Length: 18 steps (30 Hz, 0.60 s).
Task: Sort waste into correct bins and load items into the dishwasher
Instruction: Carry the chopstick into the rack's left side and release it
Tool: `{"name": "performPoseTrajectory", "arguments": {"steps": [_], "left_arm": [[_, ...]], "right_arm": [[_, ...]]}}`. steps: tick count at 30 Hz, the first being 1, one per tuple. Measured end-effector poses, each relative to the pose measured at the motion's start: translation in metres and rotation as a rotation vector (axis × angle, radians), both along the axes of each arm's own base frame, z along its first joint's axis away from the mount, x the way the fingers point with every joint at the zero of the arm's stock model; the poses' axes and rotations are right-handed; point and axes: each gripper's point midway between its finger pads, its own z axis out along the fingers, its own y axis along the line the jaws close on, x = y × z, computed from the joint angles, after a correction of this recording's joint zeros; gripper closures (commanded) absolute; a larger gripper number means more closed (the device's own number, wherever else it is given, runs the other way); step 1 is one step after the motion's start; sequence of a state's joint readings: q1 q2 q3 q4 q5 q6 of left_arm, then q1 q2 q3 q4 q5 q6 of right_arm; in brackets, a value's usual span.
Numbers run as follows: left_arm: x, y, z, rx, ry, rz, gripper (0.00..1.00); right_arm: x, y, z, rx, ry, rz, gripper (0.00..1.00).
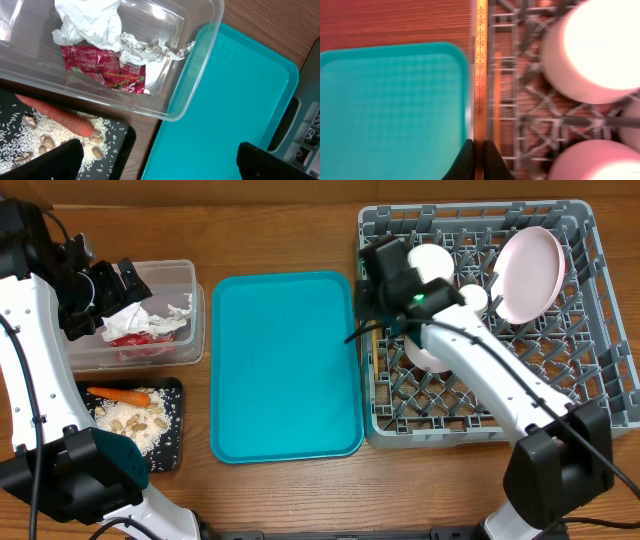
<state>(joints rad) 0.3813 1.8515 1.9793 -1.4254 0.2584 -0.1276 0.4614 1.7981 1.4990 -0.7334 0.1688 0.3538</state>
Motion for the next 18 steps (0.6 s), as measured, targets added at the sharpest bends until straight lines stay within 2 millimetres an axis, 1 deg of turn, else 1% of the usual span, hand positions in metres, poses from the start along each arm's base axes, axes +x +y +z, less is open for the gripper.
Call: {"name": "performPoseTrajectory", "arguments": {"steps": [3, 4, 18], "left_arm": [[0.0, 0.0, 0.0, 0.0, 0.0, 0.0, 0.0], [0.0, 0.0, 0.0, 0.0, 0.0, 0.0, 0.0], [0.0, 0.0, 0.0, 0.0, 0.0, 0.0, 0.0]], "right_arm": [[0.002, -0.017, -0.003, -0.018, 0.017, -0.021, 0.96], [0.002, -0.019, -0.003, -0.025, 0.02, -0.019, 0.96], [0.005, -0.019, -0.005, -0.052, 0.012, 0.024, 0.96]]}}
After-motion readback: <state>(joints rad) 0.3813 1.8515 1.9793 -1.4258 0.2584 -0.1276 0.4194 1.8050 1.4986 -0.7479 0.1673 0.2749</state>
